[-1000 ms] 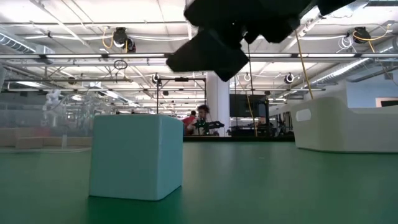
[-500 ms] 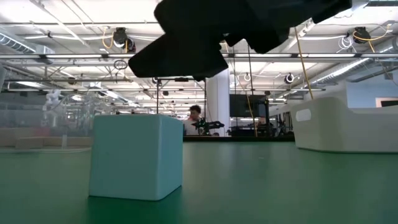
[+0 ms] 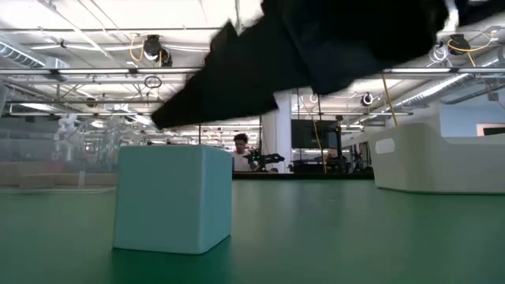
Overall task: Sort & place blocks by color
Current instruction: Put the light blue block into the black bin
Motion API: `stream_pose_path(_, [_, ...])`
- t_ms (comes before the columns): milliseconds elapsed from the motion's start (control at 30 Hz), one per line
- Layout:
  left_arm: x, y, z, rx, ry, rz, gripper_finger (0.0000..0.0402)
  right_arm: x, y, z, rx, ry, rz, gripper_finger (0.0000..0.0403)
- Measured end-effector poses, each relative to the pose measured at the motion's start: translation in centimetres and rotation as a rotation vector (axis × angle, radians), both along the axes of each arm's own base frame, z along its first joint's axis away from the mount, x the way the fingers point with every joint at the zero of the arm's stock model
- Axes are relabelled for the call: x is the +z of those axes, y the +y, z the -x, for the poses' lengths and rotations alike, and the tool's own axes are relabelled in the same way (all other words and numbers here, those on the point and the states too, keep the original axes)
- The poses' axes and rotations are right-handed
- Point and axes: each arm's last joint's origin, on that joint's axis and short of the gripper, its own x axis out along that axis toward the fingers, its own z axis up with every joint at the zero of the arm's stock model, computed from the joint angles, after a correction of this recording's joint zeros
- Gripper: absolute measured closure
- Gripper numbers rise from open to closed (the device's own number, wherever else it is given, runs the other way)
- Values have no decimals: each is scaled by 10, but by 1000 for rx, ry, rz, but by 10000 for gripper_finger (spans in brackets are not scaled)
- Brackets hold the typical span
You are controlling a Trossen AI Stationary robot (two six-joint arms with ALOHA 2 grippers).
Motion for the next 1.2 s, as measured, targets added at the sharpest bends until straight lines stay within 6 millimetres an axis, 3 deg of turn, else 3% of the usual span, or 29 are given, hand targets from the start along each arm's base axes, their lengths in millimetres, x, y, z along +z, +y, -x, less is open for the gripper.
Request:
stream_pose_path(467, [0, 0, 0, 0, 1, 1, 133, -28, -3, -7, -36, 41, -26, 190])
stream_pose_path(1200, [0, 0, 0, 2, 2, 5, 133, -34, 0, -1, -174, 190, -205, 190])
